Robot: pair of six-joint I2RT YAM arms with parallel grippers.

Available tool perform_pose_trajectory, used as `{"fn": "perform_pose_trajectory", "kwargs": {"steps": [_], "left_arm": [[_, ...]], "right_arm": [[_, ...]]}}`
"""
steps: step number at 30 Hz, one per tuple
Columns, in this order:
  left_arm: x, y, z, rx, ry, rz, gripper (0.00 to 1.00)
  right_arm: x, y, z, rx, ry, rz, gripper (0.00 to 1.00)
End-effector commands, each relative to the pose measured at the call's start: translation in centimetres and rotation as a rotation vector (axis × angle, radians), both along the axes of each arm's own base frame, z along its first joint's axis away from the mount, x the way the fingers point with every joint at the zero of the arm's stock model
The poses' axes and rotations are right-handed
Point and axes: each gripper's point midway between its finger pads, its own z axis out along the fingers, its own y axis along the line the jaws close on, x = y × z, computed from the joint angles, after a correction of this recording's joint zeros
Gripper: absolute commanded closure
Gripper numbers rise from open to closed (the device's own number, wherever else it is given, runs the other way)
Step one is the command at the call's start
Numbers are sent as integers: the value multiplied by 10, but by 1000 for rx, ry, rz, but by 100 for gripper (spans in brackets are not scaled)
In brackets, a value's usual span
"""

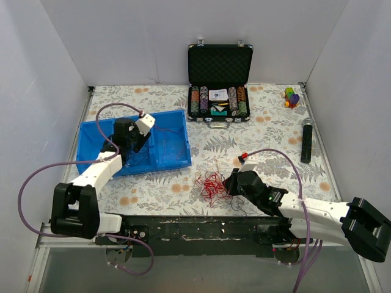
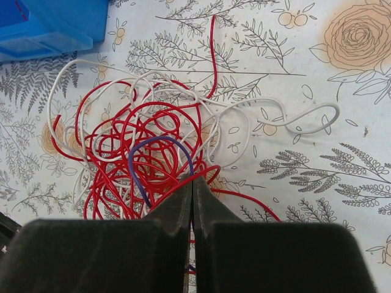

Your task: Untangle the cables

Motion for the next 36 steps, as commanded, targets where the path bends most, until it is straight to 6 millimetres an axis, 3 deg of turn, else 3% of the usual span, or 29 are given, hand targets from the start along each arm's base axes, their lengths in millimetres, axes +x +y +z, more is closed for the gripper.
{"fn": "perform_pose_trajectory", "kwargs": {"steps": [1, 5, 7, 9, 13, 15, 17, 19, 22, 26, 29, 32, 36], "left_arm": [[8, -7, 69, -28, -204, -53, 48], [2, -31, 148, -147, -320, -149, 43], [-18, -55, 175, -199, -342, -297, 34], [-61, -88, 190, -199, -354, -576, 26], [-158, -139, 187, -167, -477, -1092, 20], [-190, -152, 164, -89, -556, -1272, 21], [-209, -160, 142, 8, -634, -1393, 21], [-216, -167, 125, 40, -641, -1452, 21], [-215, -177, 118, 10, -574, -1480, 22], [-211, -186, 104, 34, -534, -1520, 23], [-207, -190, 95, 50, -523, -1539, 24], [-200, -192, 94, 56, -499, -1511, 26], [-194, -189, 98, 67, -490, -1465, 26]], "right_arm": [[8, 6, 11, 20, -27, -15, 99], [7, 9, 9, 24, -16, -11, 99], [8, 12, 10, 30, -14, -7, 99], [9, 15, 12, 31, -14, -4, 99], [16, 22, 21, 32, -25, -4, 99], [20, 27, 28, 36, -32, -1, 99], [23, 33, 34, 37, -28, 2, 99], [26, 40, 41, 43, -25, 8, 96], [32, 47, 54, 67, -27, 0, 90], [38, 51, 78, 97, -39, 0, 71], [35, 42, 83, 96, -48, 1, 72], [30, 34, 90, 132, -87, 22, 80], [24, 28, 94, 120, -110, 59, 72]]}}
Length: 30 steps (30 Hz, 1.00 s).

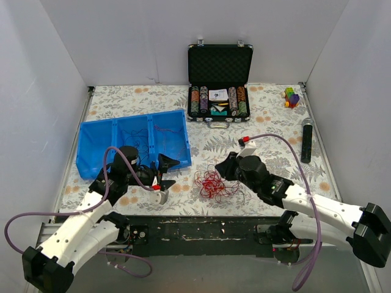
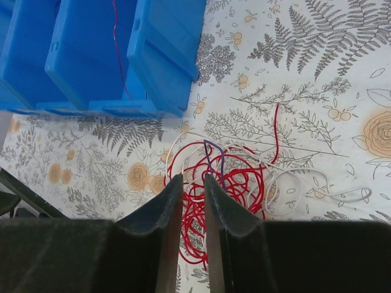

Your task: Untangle the cables

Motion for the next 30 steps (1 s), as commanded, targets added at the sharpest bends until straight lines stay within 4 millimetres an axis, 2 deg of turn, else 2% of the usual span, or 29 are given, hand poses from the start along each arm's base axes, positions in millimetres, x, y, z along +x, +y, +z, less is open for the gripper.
{"fn": "perform_pose_trajectory", "kwargs": {"steps": [1, 3, 7, 14, 17, 21, 27, 30], "left_arm": [[7, 2, 16, -11, -50, 39, 26], [8, 3, 15, -7, -52, 51, 27], [9, 6, 18, -13, -40, 82, 28], [12, 18, 32, -20, -20, 184, 30], [14, 24, 37, -17, 12, 239, 32], [14, 31, 43, -21, 32, 287, 33], [6, 37, 44, -20, 18, 298, 33], [5, 38, 45, -20, 31, 305, 33]], "right_arm": [[-7, -3, 4, -23, -36, 67, 68], [-12, -1, 2, -26, -42, 102, 62], [-11, 9, 3, -24, -73, 152, 59], [10, 28, -21, -151, -50, 182, 58], [17, 32, -23, -175, -55, 186, 58], [22, 34, -15, -185, -83, 188, 60], [29, 22, 9, -217, -158, 155, 62], [36, 18, 8, -243, -159, 143, 61]]}}
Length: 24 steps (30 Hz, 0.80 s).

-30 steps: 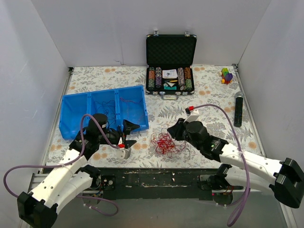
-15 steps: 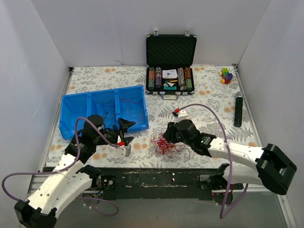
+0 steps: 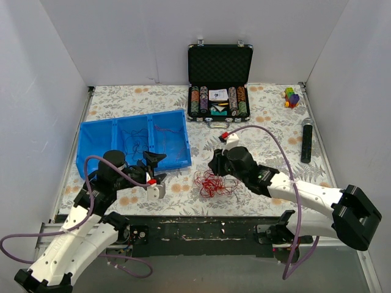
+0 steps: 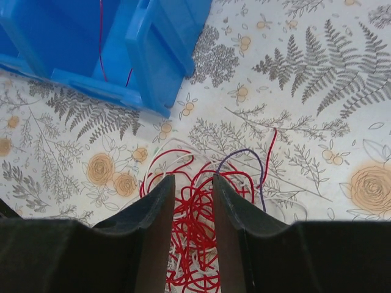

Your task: Untangle the cables

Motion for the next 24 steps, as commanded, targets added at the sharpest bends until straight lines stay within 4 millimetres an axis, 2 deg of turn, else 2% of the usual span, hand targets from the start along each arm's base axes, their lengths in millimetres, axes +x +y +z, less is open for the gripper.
{"fn": "perform_pose_trajectory", "kwargs": {"steps": [1, 6, 9, 12, 14, 16, 18, 20, 24], "left_arm": [[-4, 4, 8, -5, 21, 24, 33], [-3, 6, 12, -7, 14, 38, 34], [-4, 7, 14, -13, 13, 40, 34], [-7, 2, 13, -33, 32, 20, 33], [-8, -3, 9, -42, 46, -12, 34], [-7, -8, 5, -41, 54, -34, 34], [-4, -10, 4, -38, 58, -37, 35], [0, -10, 6, -42, 55, -23, 35], [6, -8, 7, -40, 40, 4, 35]], "right_arm": [[21, -2, 24, -13, -76, -31, 61], [28, -6, 6, -69, -28, -48, 62], [21, -15, 0, -83, 3, -64, 75], [4, -28, -2, -25, 25, -82, 86], [-15, -39, -21, -5, 82, -75, 90], [-32, -48, -35, -15, 143, -67, 85], [-43, -58, -39, -27, 182, -75, 81], [-44, -65, -29, -26, 173, -98, 79], [-29, -73, 2, -73, 114, -151, 64]]}}
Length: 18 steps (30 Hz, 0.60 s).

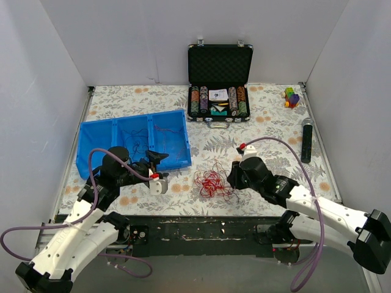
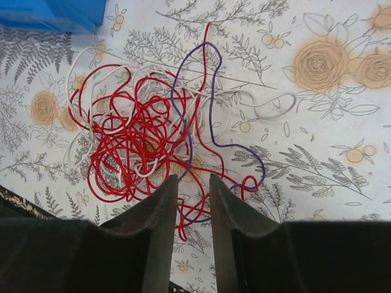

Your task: Untangle the cables

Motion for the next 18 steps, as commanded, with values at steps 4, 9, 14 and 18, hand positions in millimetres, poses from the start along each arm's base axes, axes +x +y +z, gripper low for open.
{"fn": "perform_pose_trajectory", "kwargs": {"steps": [4, 9, 14, 18], "left_arm": [[0, -2, 11, -29, -35, -1, 35], [0, 1, 14, -30, -48, 9, 35], [-1, 3, 19, -33, -61, 19, 36], [-1, 5, 20, -37, -63, 33, 36]], "right_arm": [[38, 3, 51, -72, -101, -63, 58], [71, 23, 43, -92, -111, -33, 57], [76, 35, 4, -142, 2, 42, 57], [72, 31, -16, -162, 32, 56, 57]]}}
